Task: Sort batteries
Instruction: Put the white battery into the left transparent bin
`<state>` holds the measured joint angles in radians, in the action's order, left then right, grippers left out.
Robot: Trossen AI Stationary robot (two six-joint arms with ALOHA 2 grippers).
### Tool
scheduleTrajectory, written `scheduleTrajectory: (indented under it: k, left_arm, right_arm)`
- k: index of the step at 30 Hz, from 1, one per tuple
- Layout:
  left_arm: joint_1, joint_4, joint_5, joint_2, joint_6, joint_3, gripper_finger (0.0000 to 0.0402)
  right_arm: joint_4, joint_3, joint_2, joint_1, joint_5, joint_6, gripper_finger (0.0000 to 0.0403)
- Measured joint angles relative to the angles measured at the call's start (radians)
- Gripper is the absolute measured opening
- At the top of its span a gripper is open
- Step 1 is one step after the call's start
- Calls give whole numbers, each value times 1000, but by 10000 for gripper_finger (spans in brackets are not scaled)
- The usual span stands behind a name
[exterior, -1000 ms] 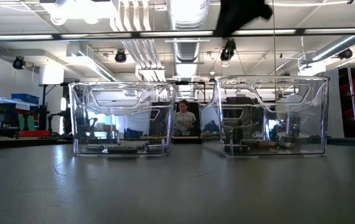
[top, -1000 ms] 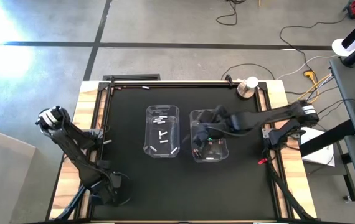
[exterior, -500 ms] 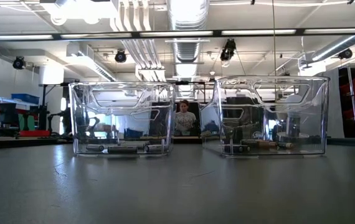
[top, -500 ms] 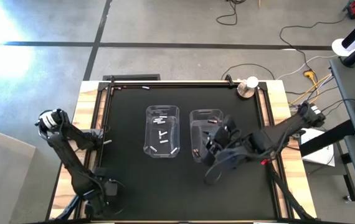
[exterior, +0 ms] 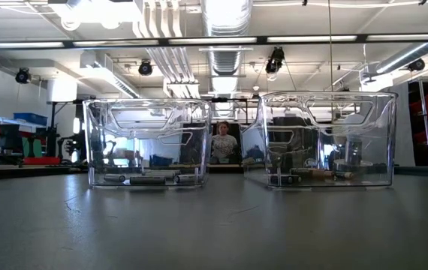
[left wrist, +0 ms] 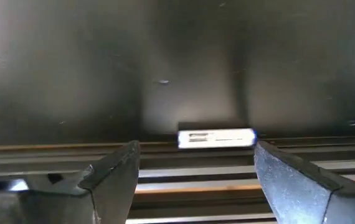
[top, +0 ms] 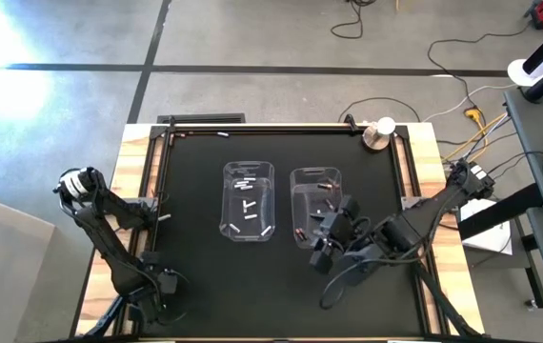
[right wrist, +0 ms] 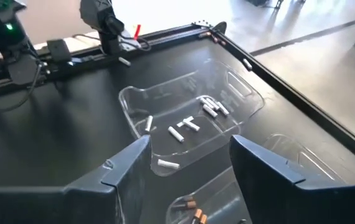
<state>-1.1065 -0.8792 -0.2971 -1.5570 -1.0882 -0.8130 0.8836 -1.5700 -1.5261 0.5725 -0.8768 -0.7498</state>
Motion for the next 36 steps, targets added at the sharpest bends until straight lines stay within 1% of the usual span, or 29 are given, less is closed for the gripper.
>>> scheduleTrajectory:
  k: [5,9,16,23,30,34,36]
  left_arm:
    - [-1,57,5,0,-26,-2,291]
    - [-3,57,50,0,-33,2,291]
    - [-20,77,40,0,-58,31,288]
    - [-36,97,31,2,-85,46,266]
    - [-49,97,21,2,-88,46,225]
    - [-58,90,31,0,-85,44,223]
    - [-60,89,30,-7,-54,41,227]
  right_arm:
    - [1,0,0,6,-7,-19,212]
    - [1,0,0,9,-7,-36,211]
    - [1,0,-1,11,-7,-38,211]
    - [1,0,-1,15,-3,-63,211]
    - [1,0,-1,15,39,-71,208]
    - [1,0,-1,15,40,-70,210]
    - [1,0,-1,15,40,-70,210]
